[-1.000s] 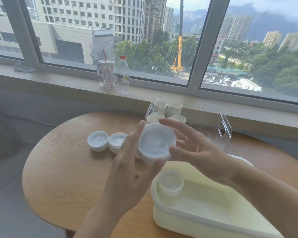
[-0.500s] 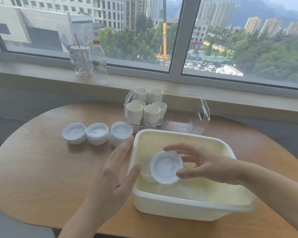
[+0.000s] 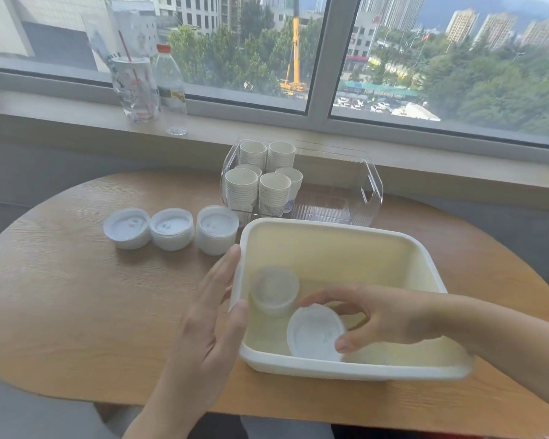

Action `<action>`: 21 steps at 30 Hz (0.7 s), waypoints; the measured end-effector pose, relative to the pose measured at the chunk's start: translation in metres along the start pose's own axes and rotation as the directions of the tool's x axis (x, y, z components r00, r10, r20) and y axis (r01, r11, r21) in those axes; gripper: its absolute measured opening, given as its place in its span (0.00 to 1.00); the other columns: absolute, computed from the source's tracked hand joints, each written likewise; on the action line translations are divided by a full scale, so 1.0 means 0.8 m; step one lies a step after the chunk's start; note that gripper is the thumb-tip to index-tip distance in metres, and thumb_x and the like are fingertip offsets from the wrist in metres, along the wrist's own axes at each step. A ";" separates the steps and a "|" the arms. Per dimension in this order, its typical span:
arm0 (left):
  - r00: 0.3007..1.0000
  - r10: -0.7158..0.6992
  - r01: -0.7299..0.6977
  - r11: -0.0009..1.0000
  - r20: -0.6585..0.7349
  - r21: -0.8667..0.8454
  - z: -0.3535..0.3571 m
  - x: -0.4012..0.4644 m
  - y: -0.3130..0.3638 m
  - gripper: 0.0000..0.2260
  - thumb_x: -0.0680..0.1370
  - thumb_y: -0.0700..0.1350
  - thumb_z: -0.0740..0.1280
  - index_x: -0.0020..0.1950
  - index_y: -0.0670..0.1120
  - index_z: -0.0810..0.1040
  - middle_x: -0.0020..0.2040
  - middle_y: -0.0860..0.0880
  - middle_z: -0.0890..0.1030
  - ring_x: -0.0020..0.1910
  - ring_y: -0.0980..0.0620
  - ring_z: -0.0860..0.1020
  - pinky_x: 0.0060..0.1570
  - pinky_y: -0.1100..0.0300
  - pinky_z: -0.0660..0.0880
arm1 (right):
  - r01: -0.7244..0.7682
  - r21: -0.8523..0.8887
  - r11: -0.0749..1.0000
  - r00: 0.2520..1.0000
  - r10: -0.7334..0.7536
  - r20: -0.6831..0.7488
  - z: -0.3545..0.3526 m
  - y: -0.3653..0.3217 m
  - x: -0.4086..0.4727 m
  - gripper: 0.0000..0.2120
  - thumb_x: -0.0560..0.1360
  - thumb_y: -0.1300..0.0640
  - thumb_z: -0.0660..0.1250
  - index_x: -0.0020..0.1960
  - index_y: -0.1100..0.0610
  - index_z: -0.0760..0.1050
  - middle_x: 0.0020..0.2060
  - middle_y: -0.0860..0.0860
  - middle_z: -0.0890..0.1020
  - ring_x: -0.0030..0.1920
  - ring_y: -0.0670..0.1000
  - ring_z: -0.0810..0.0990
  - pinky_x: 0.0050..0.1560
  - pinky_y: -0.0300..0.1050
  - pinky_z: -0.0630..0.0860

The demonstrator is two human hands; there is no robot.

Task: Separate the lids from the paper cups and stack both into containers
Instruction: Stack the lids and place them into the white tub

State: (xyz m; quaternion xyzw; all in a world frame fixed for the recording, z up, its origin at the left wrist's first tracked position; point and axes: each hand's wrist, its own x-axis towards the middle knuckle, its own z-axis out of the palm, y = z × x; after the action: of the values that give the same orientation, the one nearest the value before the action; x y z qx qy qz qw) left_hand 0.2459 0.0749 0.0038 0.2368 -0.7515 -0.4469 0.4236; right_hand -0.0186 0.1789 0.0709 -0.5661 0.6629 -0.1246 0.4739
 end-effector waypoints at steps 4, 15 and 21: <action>0.999 0.018 -0.019 1.000 -0.039 -0.005 0.005 -0.008 0.003 0.27 0.83 0.53 0.59 0.83 0.52 0.64 0.81 0.59 0.68 0.80 0.52 0.67 0.75 0.43 0.69 | -0.023 -0.156 0.987 0.999 0.018 -0.033 0.000 -0.002 -0.010 0.35 0.75 0.56 0.78 0.70 0.28 0.67 0.66 0.23 0.71 0.67 0.33 0.73 0.65 0.35 0.76; 0.996 0.076 -0.075 0.997 -0.050 0.013 0.012 -0.020 0.008 0.27 0.83 0.50 0.59 0.83 0.50 0.63 0.83 0.57 0.65 0.82 0.53 0.63 0.74 0.48 0.67 | 0.077 -0.167 0.983 0.995 -0.087 -0.049 0.024 -0.022 0.007 0.35 0.78 0.53 0.74 0.75 0.28 0.63 0.72 0.29 0.70 0.72 0.35 0.71 0.69 0.37 0.73; 0.996 0.067 -0.067 0.998 -0.057 0.012 0.012 -0.022 0.008 0.27 0.83 0.50 0.59 0.83 0.50 0.63 0.82 0.57 0.65 0.82 0.53 0.64 0.74 0.48 0.67 | -0.028 -0.228 0.973 0.996 0.008 -0.089 0.011 -0.019 -0.004 0.32 0.80 0.57 0.72 0.74 0.31 0.66 0.64 0.37 0.76 0.52 0.42 0.86 0.62 0.42 0.80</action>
State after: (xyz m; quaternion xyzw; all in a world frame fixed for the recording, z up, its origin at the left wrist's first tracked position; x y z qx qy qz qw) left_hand 0.2473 0.0959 -0.0005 0.2261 -0.7488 -0.4219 0.4585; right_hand -0.0023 0.1805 0.0785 -0.6048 0.6982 -0.0678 0.3771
